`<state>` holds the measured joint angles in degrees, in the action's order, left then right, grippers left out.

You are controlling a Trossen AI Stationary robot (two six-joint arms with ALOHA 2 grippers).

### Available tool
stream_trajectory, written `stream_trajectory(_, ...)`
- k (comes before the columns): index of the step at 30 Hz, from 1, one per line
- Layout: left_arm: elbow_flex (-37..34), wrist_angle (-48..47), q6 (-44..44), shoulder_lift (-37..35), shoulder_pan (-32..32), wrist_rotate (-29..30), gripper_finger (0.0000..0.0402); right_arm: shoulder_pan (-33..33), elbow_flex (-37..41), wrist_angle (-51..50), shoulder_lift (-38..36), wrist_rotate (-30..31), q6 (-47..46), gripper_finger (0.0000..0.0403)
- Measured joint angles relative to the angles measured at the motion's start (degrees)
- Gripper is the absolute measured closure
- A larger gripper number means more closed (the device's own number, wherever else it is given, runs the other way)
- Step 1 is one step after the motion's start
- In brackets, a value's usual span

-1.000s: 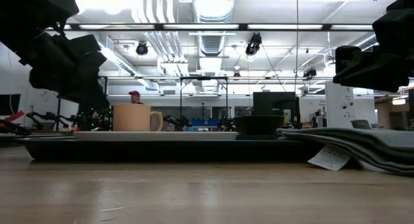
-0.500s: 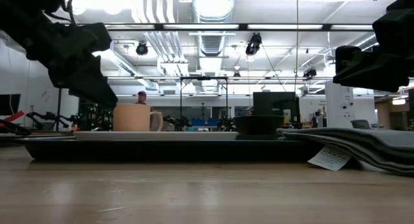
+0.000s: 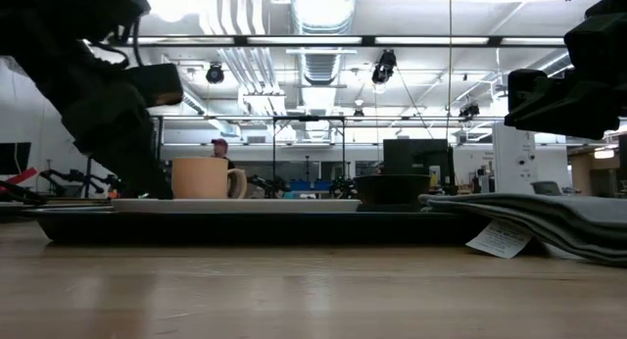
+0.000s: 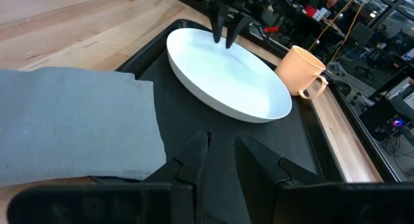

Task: Set up tray
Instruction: Put the white plate at the bottom of the yellow mug on the black serving tray

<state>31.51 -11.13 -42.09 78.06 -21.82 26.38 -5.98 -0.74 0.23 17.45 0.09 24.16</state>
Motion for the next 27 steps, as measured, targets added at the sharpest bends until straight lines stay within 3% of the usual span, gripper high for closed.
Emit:
stream_trajectory(5, 5.0, -2.8, 1.9, 5.3, 0.0, -1.2, 0.0293, 0.0, 0.0, 0.0, 0.0, 0.0, 0.0, 0.0335)
stream_trajectory(14, 14.5, -21.9, 0.5, 9.6, -0.3, -2.4, 0.0293, 0.0, 0.0, 0.0, 0.0, 0.0, 0.0, 0.0335)
stream_trajectory(27, 14.2, -23.7, -1.7, 9.0, -0.8, -8.3, 0.0293, 0.0, 0.0, 0.0, 0.0, 0.0, 0.0, 0.0335)
